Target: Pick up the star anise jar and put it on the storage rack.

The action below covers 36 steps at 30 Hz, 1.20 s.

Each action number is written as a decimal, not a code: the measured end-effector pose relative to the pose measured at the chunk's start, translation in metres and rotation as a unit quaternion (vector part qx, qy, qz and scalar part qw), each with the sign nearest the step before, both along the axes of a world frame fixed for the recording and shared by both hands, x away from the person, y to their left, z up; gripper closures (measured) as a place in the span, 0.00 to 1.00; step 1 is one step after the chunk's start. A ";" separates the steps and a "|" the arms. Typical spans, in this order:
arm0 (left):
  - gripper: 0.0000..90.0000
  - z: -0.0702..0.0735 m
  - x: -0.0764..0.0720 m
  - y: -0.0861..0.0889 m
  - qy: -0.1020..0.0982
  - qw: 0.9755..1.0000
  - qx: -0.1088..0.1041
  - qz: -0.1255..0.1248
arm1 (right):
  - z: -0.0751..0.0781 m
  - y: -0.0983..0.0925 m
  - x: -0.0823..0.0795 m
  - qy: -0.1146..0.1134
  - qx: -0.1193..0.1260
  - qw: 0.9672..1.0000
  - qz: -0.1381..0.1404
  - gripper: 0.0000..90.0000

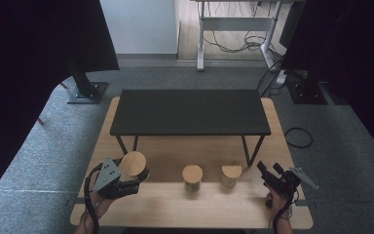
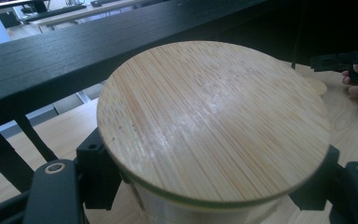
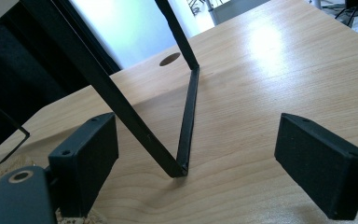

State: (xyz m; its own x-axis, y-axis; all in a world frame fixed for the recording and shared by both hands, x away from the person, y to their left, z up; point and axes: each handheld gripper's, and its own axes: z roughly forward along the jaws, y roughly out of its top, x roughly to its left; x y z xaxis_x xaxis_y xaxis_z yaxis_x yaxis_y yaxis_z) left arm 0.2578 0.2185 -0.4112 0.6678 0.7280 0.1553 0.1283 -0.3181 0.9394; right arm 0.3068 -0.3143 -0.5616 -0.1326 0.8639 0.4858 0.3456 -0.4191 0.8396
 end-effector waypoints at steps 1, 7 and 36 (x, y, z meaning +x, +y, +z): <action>0.28 0.001 0.000 0.000 0.000 1.000 0.000 0.000 | 0.000 0.000 0.000 0.000 0.000 1.000 0.000 0.14; 0.28 0.003 0.002 0.000 -0.002 1.000 0.000 0.001 | 0.000 0.000 0.000 0.000 0.000 1.000 0.000 0.14; 0.28 0.032 0.006 -0.005 -0.023 1.000 -0.008 -0.008 | 0.000 0.000 -0.001 -0.001 0.003 1.000 -0.003 0.14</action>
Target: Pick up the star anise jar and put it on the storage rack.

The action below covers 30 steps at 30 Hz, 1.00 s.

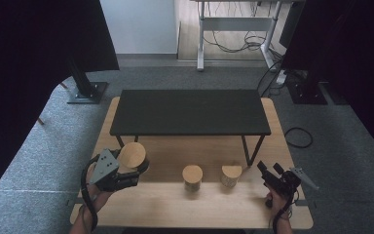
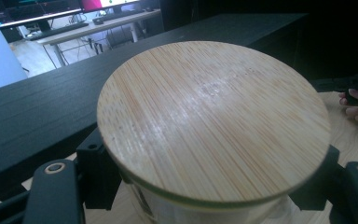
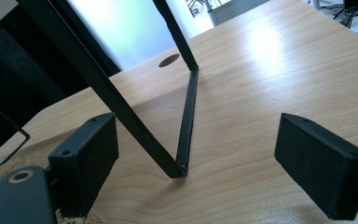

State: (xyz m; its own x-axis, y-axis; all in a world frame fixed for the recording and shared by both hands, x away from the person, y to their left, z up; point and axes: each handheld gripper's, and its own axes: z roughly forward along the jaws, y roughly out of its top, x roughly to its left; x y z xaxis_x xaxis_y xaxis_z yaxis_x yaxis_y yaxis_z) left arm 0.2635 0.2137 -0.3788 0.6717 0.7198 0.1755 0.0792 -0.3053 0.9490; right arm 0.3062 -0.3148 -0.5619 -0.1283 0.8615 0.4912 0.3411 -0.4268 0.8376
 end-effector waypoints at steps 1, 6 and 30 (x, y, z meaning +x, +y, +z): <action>0.29 0.001 0.000 0.000 -0.001 1.000 0.001 -0.001 | 0.000 0.000 0.000 0.000 0.000 1.000 0.000 0.14; 0.29 0.007 0.001 -0.002 -0.006 1.000 0.003 -0.003 | 0.000 0.000 0.000 0.000 0.001 1.000 0.000 0.14; 0.28 0.023 0.011 -0.010 -0.014 1.000 0.005 -0.006 | 0.000 0.000 0.000 -0.001 0.002 1.000 -0.002 0.14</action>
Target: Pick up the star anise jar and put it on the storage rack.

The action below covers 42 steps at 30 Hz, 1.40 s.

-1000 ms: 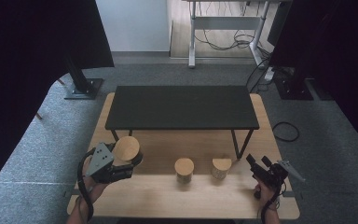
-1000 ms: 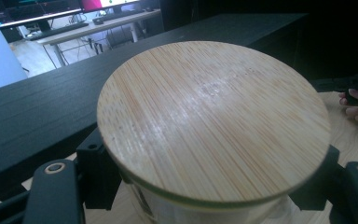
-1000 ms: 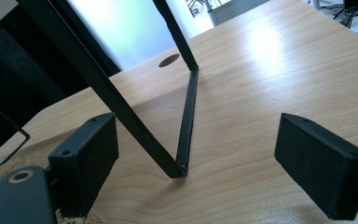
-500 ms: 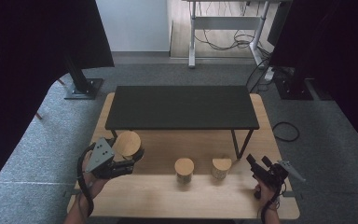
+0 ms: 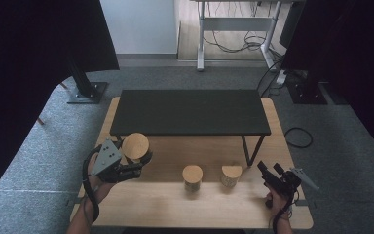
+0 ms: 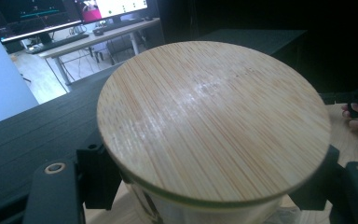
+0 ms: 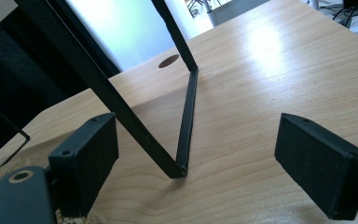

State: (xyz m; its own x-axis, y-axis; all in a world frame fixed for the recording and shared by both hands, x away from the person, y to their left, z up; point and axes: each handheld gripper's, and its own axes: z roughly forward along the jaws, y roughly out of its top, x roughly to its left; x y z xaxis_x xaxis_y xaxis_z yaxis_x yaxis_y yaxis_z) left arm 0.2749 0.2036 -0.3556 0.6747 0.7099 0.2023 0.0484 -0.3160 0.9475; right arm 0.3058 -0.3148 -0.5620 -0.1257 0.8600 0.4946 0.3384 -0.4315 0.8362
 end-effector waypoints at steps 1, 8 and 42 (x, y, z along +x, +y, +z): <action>0.29 0.001 0.001 0.000 0.000 1.000 0.000 0.000 | 0.000 0.000 0.000 0.000 0.000 1.000 0.000 0.14; 0.28 0.004 0.004 -0.001 -0.001 1.000 0.001 0.002 | 0.000 0.000 0.000 0.000 0.000 1.000 0.000 0.14; 0.28 0.020 0.022 -0.013 -0.012 1.000 0.008 -0.006 | 0.000 -0.001 0.000 -0.001 0.003 1.000 0.003 0.14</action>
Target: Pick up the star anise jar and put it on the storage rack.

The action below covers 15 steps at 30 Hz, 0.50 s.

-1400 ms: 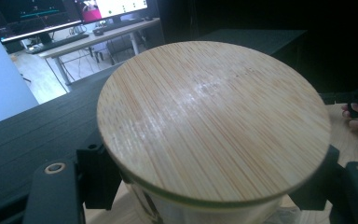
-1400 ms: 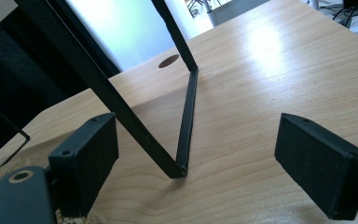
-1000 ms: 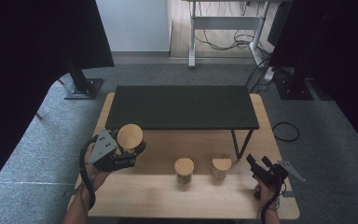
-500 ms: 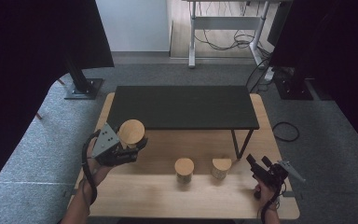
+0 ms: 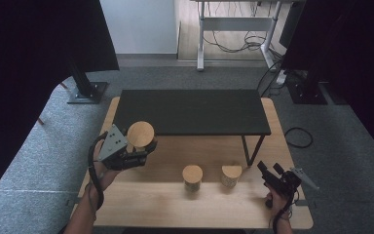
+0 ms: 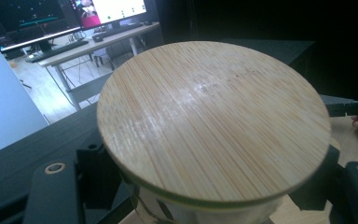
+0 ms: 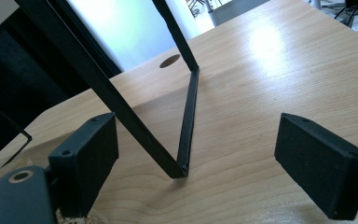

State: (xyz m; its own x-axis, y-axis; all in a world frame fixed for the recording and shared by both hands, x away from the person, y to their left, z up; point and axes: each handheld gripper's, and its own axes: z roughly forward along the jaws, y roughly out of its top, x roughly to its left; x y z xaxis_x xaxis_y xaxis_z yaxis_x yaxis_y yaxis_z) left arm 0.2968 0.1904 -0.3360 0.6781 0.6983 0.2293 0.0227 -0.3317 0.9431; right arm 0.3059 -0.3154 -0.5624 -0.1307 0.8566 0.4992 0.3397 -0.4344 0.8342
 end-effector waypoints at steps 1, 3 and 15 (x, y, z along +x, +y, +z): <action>0.29 0.000 0.000 0.000 0.000 1.000 0.000 0.000 | 0.000 0.000 0.000 0.000 0.000 1.000 0.000 0.14; 0.29 0.002 0.001 -0.001 -0.002 1.000 0.002 0.001 | 0.000 0.000 0.000 0.000 0.000 1.000 0.000 0.14; 0.28 0.010 0.013 -0.004 -0.007 1.000 0.005 0.003 | 0.000 0.000 0.000 0.000 0.002 1.000 0.000 0.14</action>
State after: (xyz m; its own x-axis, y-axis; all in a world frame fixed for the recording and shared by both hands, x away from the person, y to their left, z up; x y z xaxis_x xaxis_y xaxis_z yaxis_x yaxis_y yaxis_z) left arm 0.3096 0.1863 -0.3261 0.6703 0.7001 0.2461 0.0113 -0.3412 0.9399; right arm 0.3060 -0.3157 -0.5626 -0.1314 0.8545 0.5026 0.3390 -0.4377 0.8328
